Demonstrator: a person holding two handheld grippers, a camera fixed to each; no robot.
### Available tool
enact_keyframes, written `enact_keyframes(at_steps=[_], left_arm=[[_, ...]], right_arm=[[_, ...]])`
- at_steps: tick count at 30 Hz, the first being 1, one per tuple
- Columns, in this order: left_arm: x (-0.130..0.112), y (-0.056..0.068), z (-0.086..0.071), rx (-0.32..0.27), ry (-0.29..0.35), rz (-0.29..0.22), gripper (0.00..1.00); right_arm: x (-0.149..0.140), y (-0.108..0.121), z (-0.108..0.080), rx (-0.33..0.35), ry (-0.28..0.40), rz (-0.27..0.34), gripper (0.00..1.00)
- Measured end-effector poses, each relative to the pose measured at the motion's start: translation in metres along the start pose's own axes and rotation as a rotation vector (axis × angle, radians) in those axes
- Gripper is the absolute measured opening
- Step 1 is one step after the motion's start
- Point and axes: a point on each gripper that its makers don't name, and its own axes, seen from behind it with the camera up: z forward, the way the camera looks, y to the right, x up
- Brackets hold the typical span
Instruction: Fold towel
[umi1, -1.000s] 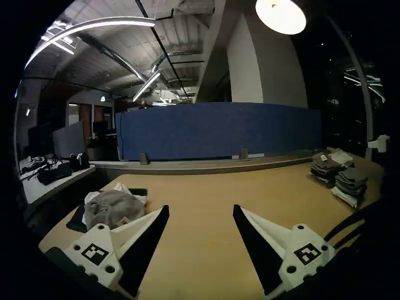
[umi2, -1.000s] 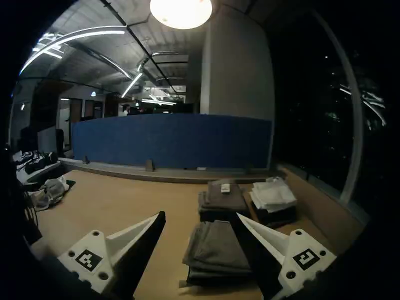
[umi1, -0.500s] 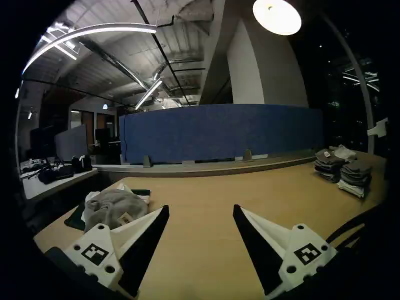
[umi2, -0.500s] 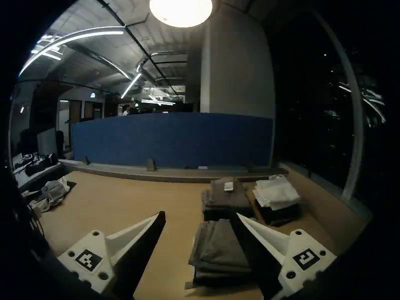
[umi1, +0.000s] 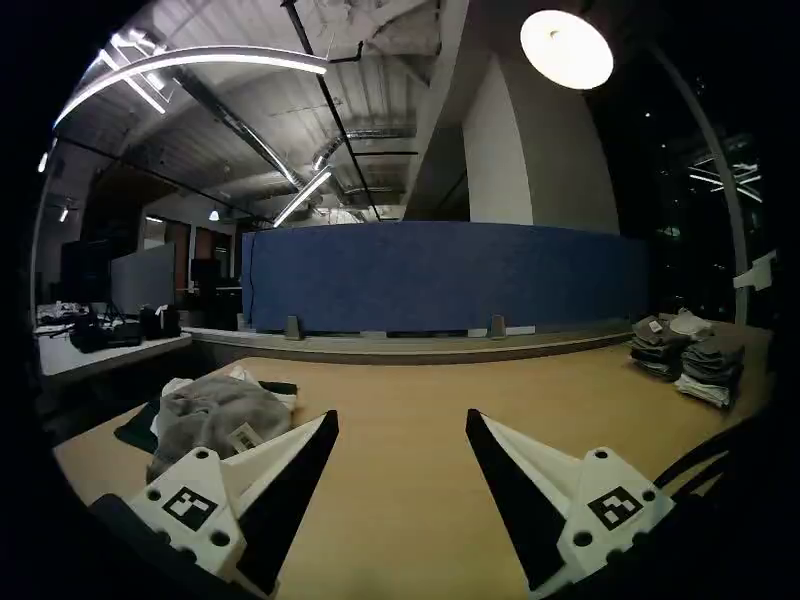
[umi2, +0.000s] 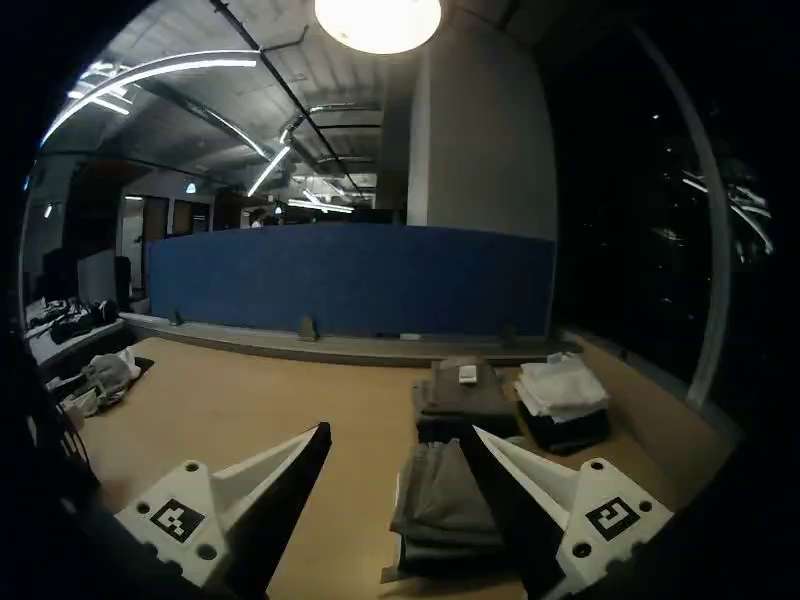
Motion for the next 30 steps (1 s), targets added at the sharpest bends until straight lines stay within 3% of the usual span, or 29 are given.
enact_keyframes(at_steps=[15,23,30], left_arm=[[0.003,-0.001,-0.005,-0.006,0.017,-0.003,0.95],[0.003,0.0,-0.007,-0.018,0.017,-0.003,0.95],[0.004,0.001,-0.006,-0.018,0.017,-0.002,0.95]], right_arm=[[-0.001,0.02,-0.001,-0.023,0.022,0.031,1.0],[0.006,0.024,-0.001,-0.024,0.08,0.033,1.0],[-0.008,0.025,0.003,-0.013,0.111,0.042,1.0]])
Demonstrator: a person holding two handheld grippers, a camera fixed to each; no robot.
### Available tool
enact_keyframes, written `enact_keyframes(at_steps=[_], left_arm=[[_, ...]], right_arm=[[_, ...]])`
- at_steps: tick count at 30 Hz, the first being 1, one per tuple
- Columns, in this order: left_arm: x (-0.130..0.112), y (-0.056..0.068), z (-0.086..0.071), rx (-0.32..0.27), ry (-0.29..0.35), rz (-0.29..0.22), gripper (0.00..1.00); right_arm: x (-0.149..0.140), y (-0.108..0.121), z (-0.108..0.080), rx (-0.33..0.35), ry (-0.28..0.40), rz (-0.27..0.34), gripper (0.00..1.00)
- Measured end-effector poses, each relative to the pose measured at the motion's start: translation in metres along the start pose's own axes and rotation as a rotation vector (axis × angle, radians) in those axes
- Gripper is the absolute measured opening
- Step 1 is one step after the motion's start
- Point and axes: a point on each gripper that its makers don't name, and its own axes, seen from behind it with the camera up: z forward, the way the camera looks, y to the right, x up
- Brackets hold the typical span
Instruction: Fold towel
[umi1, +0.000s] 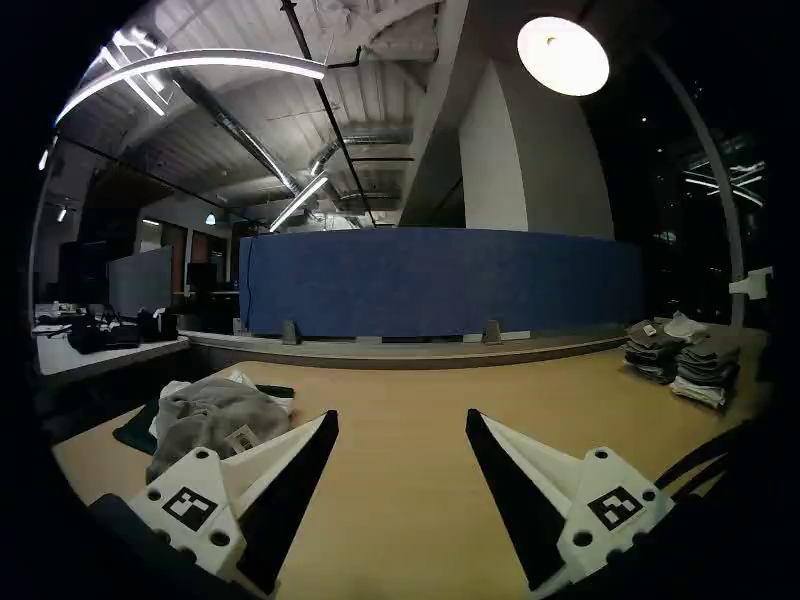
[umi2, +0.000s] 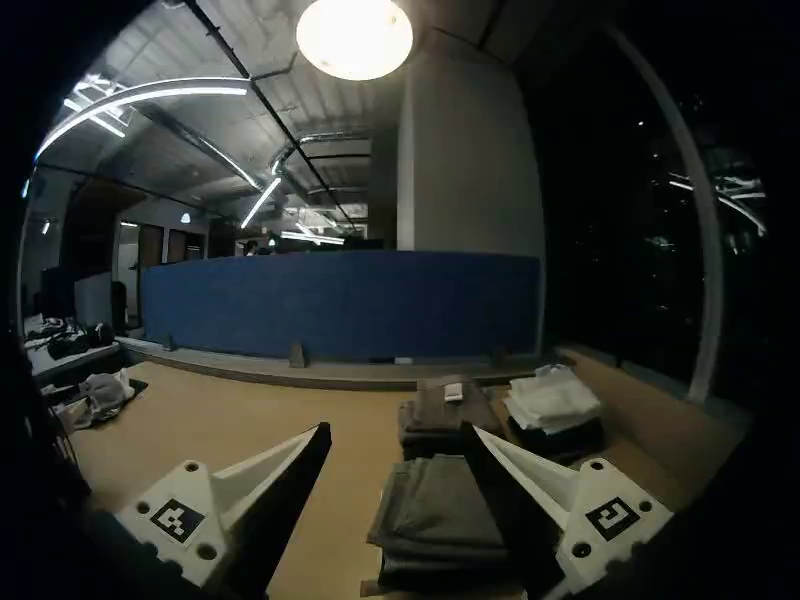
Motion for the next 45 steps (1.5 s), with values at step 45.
enact_keyframes(at_steps=[45], left_arm=[[0.001,0.0,0.001,0.001,0.0,0.0,0.95]], right_arm=[[-0.071,0.003,0.012,-0.008,0.064,0.088,1.0]])
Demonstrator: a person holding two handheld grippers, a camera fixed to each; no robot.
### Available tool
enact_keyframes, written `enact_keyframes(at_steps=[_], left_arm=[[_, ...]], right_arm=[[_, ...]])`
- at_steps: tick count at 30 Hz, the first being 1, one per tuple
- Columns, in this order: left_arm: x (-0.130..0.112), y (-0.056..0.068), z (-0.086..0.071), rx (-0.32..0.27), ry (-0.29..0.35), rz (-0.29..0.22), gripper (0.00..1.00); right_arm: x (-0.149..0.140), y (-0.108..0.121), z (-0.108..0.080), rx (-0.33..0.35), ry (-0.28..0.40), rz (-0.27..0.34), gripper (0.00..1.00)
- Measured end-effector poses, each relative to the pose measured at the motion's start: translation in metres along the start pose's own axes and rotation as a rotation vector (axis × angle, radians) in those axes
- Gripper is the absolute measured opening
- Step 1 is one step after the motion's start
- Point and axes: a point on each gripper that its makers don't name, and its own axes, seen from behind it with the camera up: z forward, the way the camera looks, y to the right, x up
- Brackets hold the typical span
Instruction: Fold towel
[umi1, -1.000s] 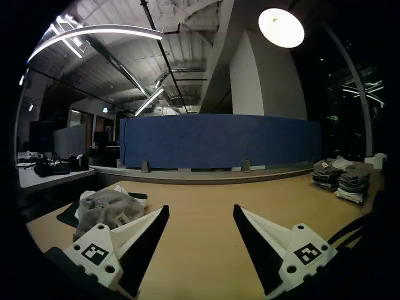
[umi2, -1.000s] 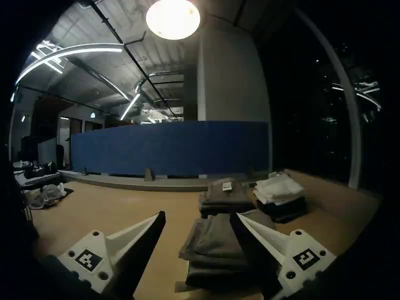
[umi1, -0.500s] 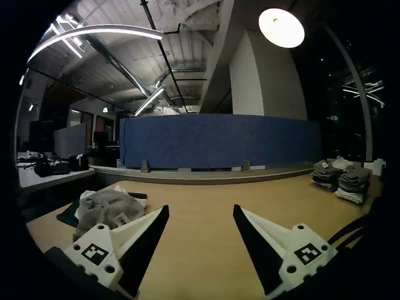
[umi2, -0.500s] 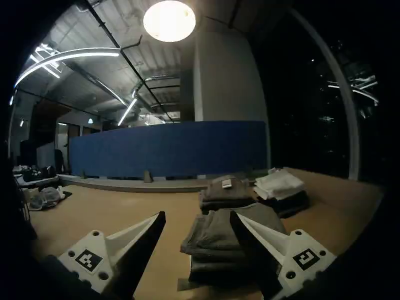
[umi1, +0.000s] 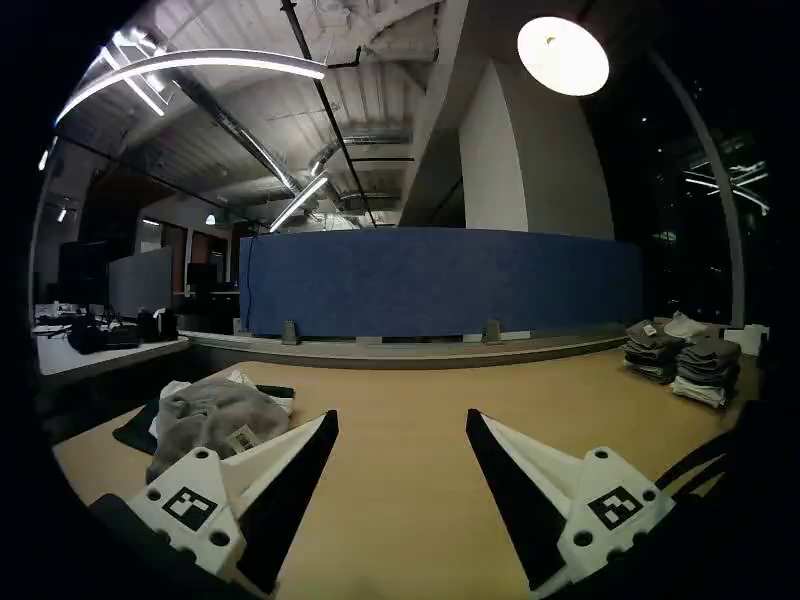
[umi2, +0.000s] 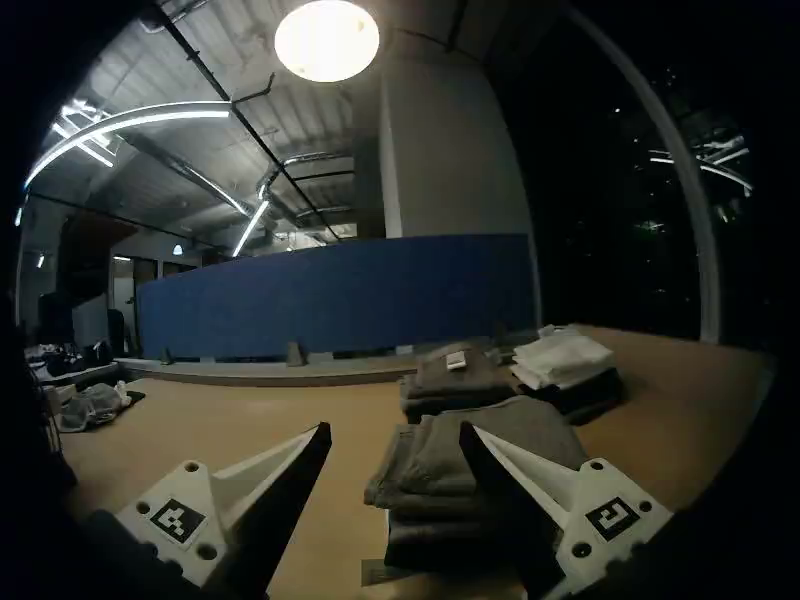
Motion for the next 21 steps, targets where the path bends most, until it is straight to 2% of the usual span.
enact_keyframes(at_steps=[21], left_arm=[[0.0008,0.0001,-0.0008,0.0,0.0,0.0,0.95]], right_arm=[[0.0012,-0.0043,0.0075,0.014,0.011,-0.025,1.0]])
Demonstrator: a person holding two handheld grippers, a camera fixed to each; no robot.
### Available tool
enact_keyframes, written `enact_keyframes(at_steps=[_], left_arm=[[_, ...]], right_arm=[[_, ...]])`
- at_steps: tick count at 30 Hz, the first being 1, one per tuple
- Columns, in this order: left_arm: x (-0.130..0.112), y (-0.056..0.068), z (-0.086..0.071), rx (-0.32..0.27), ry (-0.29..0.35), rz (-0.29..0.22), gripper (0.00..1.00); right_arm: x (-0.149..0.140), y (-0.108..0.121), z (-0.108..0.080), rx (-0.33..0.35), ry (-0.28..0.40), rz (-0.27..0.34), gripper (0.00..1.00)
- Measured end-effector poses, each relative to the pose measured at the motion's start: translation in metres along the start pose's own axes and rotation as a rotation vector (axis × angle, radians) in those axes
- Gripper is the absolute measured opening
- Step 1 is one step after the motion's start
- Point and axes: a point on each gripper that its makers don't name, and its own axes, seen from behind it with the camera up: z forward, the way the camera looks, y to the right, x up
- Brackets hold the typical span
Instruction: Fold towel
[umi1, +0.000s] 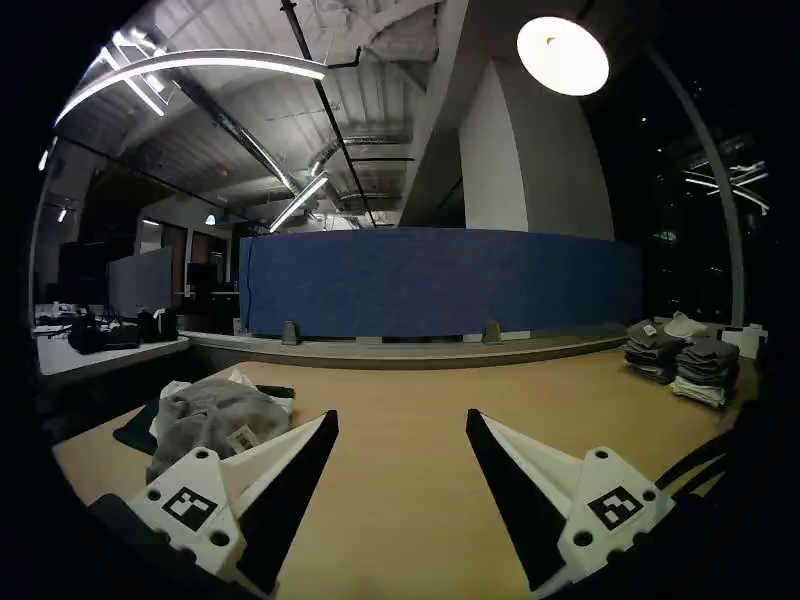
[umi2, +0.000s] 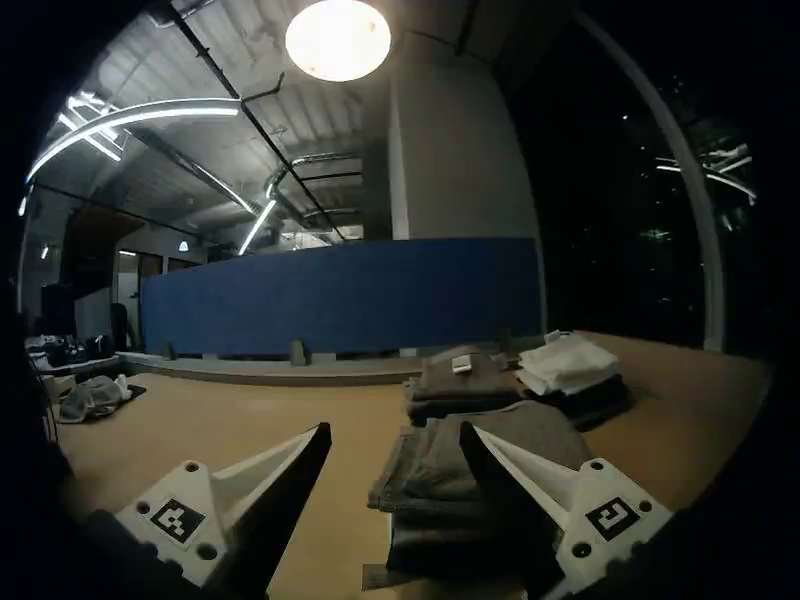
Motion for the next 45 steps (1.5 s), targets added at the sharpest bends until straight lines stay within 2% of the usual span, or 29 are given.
enact_keyframes(at_steps=[6,18,45], left_arm=[[0.0,-0.001,0.0,0.0,0.0,0.0,0.95],[0.0,-0.001,-0.001,0.0,0.0,0.0,0.95],[0.0,0.0,0.001,0.0,0.0,0.0,0.95]], right_arm=[[-0.001,-0.001,0.0,0.007,0.002,-0.004,1.0],[-0.003,-0.009,-0.002,0.005,0.0,-0.064,1.0],[-0.005,-0.009,-0.003,0.001,0.0,-0.065,1.0]])
